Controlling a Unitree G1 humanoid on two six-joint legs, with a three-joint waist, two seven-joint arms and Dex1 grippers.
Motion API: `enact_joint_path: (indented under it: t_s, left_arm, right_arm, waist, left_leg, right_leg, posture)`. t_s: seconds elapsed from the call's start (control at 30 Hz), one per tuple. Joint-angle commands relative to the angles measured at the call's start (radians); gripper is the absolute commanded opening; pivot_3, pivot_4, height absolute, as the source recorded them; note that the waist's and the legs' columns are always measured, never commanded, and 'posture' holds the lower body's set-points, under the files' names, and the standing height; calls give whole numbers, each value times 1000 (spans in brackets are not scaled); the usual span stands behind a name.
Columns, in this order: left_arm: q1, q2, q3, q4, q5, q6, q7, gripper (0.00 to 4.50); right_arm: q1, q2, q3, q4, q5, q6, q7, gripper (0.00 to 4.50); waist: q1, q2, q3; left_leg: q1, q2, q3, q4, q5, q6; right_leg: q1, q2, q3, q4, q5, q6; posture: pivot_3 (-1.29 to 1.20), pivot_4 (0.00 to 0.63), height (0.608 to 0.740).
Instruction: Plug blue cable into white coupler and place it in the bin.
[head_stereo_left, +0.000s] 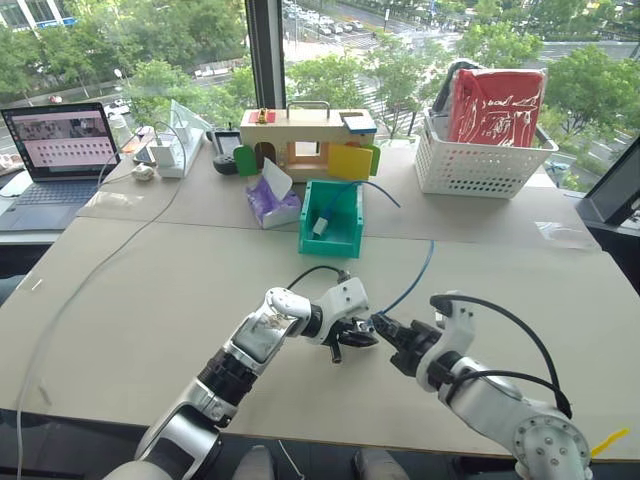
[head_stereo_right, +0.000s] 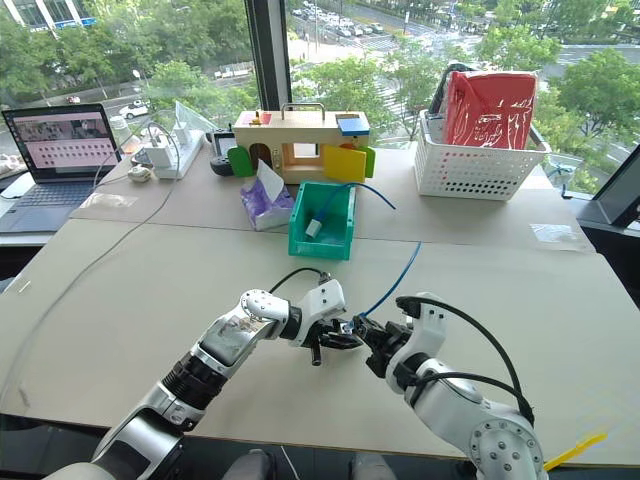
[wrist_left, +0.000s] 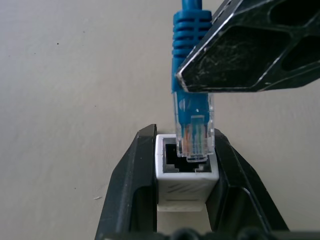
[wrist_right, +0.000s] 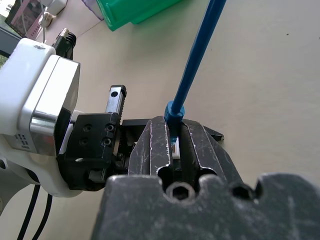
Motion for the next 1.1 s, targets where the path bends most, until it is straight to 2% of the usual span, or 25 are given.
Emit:
enact_joint_path:
  t_s: [0.03, 0.17, 0.6, 1.1]
  left_arm:
    - [11, -7, -1, -19, -17, 30, 12, 712]
    - [12, -7, 2, -26, -27, 43, 23, 712]
    - [-25, -6, 8, -64, -50, 213, 100, 712]
    - [-19, -10, -8, -137, -68, 334, 174, 712]
  right_arm:
    - [-13, -10, 24, 30, -43, 18, 17, 0]
    - [-18, -7, 28, 41, -62, 23, 29, 0]
    - [-83, -100, 94, -2, -154, 155, 35, 0]
    - [-75, -67, 126, -23, -145, 228, -3, 0]
  waist:
    - [-1, 0, 0]
    - [-5, 0, -1]
    - [-10, -1, -2]
    - [-13, -1, -2]
  left_leg:
    - [0, 0, 0, 0, 0, 0]
    - [2, 0, 0, 0, 0, 0]
    - [5, 0, 0, 0, 0, 0]
    - [5, 0, 0, 0, 0, 0]
  right_leg:
    - [0, 0, 0, 0, 0, 0]
    - [1, 0, 0, 0, 0, 0]
    - [4, 0, 1, 0, -2, 4]
    - [4, 0, 0, 0, -3, 4]
  posture:
    - [0, 150, 714]
    - [0, 150, 714]
    - [0, 150, 714]
    - [0, 150, 714]
